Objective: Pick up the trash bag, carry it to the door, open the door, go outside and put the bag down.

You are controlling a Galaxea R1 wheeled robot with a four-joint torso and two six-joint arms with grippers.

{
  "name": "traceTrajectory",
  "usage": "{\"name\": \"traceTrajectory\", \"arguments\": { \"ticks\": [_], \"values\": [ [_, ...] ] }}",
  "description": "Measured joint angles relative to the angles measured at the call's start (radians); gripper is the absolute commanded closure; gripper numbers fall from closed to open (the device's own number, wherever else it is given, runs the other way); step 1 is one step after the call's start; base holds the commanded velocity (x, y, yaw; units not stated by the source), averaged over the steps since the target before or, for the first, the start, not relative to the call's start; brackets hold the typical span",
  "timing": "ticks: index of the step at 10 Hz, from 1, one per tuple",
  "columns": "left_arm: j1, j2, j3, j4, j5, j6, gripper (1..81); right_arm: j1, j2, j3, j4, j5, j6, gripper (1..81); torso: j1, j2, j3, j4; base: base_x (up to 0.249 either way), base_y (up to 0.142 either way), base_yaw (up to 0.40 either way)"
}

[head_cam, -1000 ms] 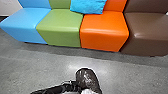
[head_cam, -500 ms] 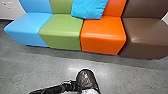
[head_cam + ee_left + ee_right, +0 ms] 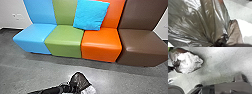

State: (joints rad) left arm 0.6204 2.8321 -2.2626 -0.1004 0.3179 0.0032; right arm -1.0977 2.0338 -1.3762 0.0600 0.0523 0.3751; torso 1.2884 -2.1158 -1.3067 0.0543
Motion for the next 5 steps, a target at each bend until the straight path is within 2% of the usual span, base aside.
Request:
{"name": "traceTrajectory", "arguments": {
  "ticks": [3, 5],
  "values": [
    [0.006, -0.025, 0.028, 0.000, 0.005, 0.000, 81.1, -0.008, 0.000, -0.003, 0.000, 0.000, 0.000, 1.0, -0.065, 0.100, 0.098, 0.000, 0.000, 0.000, 0.000],
    [0.021, -0.082, 0.085, 0.000, 0.006, 0.000, 81.1, -0.013, 0.000, -0.013, 0.000, -0.002, 0.000, 1.0, -0.108, 0.165, 0.162, 0.000, 0.000, 0.000, 0.000]
  ]
}}
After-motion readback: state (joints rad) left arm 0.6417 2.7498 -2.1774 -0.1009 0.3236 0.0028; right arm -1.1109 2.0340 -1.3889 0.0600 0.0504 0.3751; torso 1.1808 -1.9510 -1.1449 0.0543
